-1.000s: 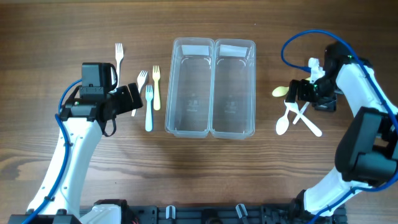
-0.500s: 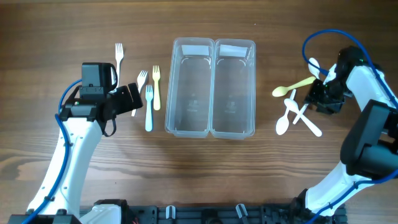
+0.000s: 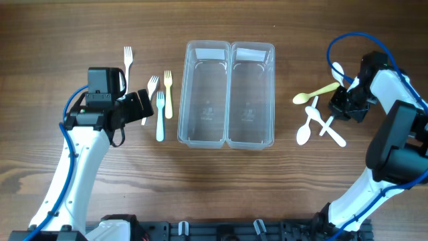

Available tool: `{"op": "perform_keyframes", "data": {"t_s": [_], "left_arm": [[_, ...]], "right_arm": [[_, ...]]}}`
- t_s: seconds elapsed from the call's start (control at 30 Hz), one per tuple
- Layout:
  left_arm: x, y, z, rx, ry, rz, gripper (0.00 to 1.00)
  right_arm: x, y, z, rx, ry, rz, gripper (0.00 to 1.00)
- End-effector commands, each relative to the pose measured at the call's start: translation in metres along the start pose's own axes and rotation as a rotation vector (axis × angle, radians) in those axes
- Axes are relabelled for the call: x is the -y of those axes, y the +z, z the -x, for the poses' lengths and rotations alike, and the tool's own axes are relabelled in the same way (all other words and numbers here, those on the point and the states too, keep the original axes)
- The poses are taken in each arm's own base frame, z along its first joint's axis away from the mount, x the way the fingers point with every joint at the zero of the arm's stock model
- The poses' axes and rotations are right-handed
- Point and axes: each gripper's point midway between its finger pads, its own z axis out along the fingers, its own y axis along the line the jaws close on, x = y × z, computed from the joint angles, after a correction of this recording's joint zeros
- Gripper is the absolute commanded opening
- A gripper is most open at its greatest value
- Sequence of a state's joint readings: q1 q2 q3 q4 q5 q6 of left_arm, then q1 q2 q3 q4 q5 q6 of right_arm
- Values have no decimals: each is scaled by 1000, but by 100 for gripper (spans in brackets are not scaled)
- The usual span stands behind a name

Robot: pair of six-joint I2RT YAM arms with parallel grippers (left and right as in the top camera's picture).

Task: Pack container
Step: 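Move the right gripper over the spoons and grasp a white spoon, then carry the white spoon into the right compartment and release it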

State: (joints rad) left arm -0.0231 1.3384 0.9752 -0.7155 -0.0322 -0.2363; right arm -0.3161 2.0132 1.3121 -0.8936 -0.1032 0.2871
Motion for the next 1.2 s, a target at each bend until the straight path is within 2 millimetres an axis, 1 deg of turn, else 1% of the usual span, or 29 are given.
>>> {"op": "perform_keyframes", "data": {"t_s": [0.0, 0.03, 0.1, 0.17, 0.23, 0.3, 0.33, 0.4, 0.47, 0.5, 0.53, 0.57, 0.63, 0.77, 0.83, 0.87, 1.0, 1.07, 1.1, 1.17], "left_arm": [[-3, -2, 6, 14, 16, 11, 100], [-3, -2, 6, 14, 16, 11, 100], [-3, -2, 6, 14, 16, 11, 100], [-3, -2, 6, 14, 16, 11, 100], [-3, -2, 6, 14, 16, 11, 100], [-3, -2, 6, 14, 16, 11, 100], [-3, -2, 6, 14, 16, 11, 100], [-3, -2, 6, 14, 16, 11, 100], [-3, -2, 6, 14, 16, 11, 100], [-3, -2, 6, 14, 16, 11, 100], [-3, -2, 6, 14, 16, 11, 100], [-3, -2, 6, 14, 16, 11, 100], [-3, -2, 6, 14, 16, 11, 100], [-3, -2, 6, 14, 16, 11, 100], [-3, -2, 6, 14, 16, 11, 100], [-3, -2, 6, 14, 16, 11, 100], [-3, -2, 6, 14, 16, 11, 100], [-3, -2, 6, 14, 16, 11, 100], [-3, -2, 6, 14, 15, 11, 100], [-3, -2, 6, 14, 16, 11, 100]], "right_arm": [[3, 4, 1, 7, -35, -27, 4], [2, -3, 3, 31, -46, -29, 4], [-5, -29, 11, 113, -87, -17, 5], [-18, -68, 18, 230, -134, 16, 4], [-36, -107, 16, 336, -173, 65, 4], [-61, -143, 5, 421, -230, 150, 4], [-71, -156, -1, 449, -257, 191, 4], [-102, -185, -20, 506, -339, 291, 5], [-126, -202, -39, 538, -412, 342, 4], [-137, -205, -47, 543, -448, 356, 4], [-148, -205, -56, 540, -484, 368, 4], [-167, -198, -69, 521, -542, 382, 4], [-184, -184, -80, 496, -578, 384, 4], [-224, -132, -108, 395, -646, 390, 4], [-238, -111, -117, 362, -688, 374, 4], [-248, -89, -123, 345, -716, 334, 5], [-255, -53, -124, 326, -714, 264, 4], [-257, -47, -123, 319, -729, 259, 4], [-257, -47, -123, 323, -750, 257, 9], [-257, -59, -121, 354, -789, 252, 26]]}}
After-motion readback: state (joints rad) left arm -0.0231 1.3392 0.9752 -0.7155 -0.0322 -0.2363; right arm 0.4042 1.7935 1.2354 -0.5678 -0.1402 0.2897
